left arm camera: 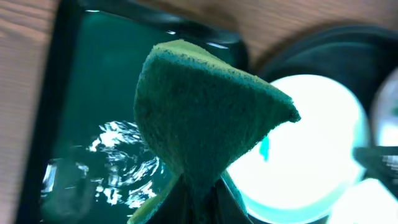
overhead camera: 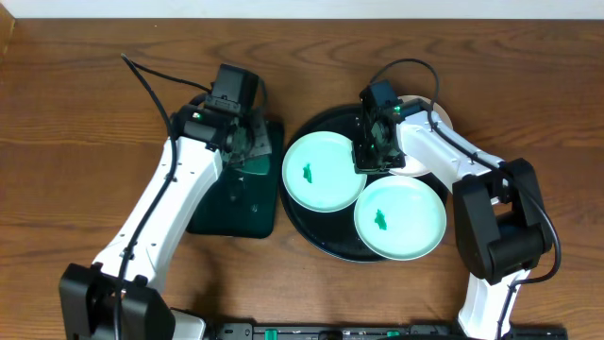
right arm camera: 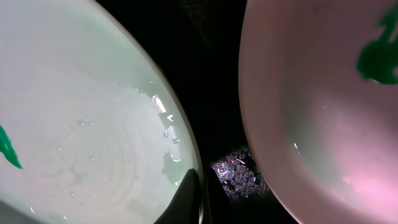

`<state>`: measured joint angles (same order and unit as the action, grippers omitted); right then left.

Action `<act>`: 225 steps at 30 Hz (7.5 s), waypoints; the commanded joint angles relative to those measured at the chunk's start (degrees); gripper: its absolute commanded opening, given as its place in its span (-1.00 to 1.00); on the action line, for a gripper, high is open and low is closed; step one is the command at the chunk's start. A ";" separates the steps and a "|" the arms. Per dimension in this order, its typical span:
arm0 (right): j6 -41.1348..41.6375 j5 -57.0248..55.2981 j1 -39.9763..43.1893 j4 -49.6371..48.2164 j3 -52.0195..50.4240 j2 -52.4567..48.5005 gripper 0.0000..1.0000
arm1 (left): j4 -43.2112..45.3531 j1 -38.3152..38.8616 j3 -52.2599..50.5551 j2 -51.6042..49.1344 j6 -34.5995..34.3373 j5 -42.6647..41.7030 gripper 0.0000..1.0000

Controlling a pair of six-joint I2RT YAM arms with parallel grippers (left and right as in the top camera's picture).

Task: Clean dirty plates on tray and stack at the side

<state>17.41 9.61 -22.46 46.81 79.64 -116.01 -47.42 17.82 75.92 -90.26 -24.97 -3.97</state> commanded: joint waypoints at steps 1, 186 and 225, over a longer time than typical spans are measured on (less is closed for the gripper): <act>-0.26 1.16 -0.48 -0.31 -0.15 -0.17 -0.97 | 1.57 2.36 1.62 -1.64 -4.35 -4.50 -0.86; 1.88 -7.63 -2.95 -4.17 -3.74 2.51 -0.98 | 17.79 14.67 1.33 -28.35 -8.35 -24.81 -0.86; 1.88 -7.63 -3.15 -4.17 -3.74 2.51 -0.98 | 10.01 10.78 -0.39 -20.87 -6.29 -0.92 -0.85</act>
<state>18.06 0.78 -24.47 42.81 76.69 -114.04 -37.34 28.71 76.23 -108.90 -31.48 -6.92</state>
